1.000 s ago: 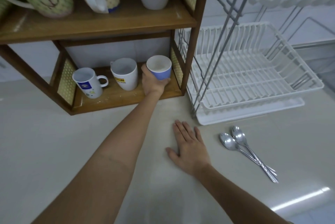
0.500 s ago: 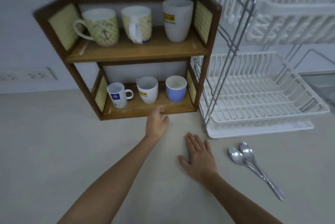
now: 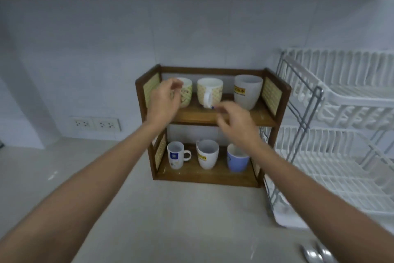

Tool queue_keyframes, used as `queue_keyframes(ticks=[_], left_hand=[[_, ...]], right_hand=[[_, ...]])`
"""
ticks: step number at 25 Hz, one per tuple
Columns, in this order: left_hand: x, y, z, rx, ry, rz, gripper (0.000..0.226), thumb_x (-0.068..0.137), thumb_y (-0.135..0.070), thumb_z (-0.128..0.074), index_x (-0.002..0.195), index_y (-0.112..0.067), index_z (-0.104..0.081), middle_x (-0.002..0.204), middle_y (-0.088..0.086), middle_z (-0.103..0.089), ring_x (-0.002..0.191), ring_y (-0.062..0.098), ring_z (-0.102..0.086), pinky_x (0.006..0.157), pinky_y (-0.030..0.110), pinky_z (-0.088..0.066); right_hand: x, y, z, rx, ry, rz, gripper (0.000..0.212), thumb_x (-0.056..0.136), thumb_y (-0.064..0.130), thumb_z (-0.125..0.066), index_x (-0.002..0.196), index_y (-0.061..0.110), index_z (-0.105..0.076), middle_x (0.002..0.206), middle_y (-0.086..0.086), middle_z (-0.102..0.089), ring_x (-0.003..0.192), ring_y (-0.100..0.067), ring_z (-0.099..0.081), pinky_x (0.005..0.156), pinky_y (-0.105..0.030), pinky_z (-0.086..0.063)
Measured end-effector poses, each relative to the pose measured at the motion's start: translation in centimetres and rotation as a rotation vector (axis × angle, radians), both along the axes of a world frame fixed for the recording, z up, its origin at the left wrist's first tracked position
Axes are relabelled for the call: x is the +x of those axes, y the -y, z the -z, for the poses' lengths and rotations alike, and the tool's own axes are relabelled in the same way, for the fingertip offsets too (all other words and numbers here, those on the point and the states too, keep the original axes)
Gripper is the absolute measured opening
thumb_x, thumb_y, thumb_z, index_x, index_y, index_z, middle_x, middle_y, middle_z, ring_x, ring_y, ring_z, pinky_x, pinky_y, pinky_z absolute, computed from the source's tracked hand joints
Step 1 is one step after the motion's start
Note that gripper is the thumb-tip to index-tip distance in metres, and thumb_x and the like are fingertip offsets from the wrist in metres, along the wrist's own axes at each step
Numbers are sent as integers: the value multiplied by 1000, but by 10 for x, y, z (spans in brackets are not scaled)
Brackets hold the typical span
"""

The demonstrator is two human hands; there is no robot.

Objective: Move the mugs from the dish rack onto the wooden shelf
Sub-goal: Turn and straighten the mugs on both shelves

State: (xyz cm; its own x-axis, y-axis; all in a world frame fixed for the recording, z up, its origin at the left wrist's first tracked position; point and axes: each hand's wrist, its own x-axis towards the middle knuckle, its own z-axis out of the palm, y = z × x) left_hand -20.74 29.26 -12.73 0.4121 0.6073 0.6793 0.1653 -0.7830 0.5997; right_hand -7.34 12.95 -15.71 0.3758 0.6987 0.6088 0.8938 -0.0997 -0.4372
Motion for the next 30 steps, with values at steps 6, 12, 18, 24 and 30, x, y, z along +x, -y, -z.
queue_keyframes(ticks=[6,12,18,24,30], left_hand=[[38,-62,-79,166,-1004,-91,71,86,-47,-59,144,-17,-31,146,10,-41,128,29,-44,103,39,-41],[66,-88,-68,59,-1144,20,81,82,-59,-57,146,-19,-28,148,7,-41,130,27,-44,101,38,-40],[61,-109,-71,138,-1101,78,86,75,-58,-66,145,-24,-30,151,4,-36,133,25,-38,103,37,-38],[65,-119,-61,104,-1056,106,84,77,-50,-67,147,-23,-28,153,4,-33,136,25,-36,103,36,-39],[68,-116,-60,121,-1114,84,81,83,-46,-62,149,-22,-21,155,5,-29,138,25,-33,106,36,-36]], right_hand=[[72,-85,-131,-713,390,-32,61,88,16,-57,144,20,-32,149,-4,-35,131,-23,-38,105,-38,-37],[99,-144,-128,-1154,430,-137,101,72,14,-78,149,32,-15,157,0,-20,139,-24,-27,110,-47,-33],[99,-143,-130,-1134,519,-119,90,61,49,-81,139,30,-40,141,0,-47,122,-23,-47,96,-46,-47],[101,-132,-114,-1012,428,11,84,56,77,-62,120,22,-59,116,-1,-63,100,-22,-59,86,-44,-52],[97,-120,-124,-1040,349,59,94,66,83,-49,136,20,-46,139,-5,-51,120,-25,-50,98,-41,-43]])
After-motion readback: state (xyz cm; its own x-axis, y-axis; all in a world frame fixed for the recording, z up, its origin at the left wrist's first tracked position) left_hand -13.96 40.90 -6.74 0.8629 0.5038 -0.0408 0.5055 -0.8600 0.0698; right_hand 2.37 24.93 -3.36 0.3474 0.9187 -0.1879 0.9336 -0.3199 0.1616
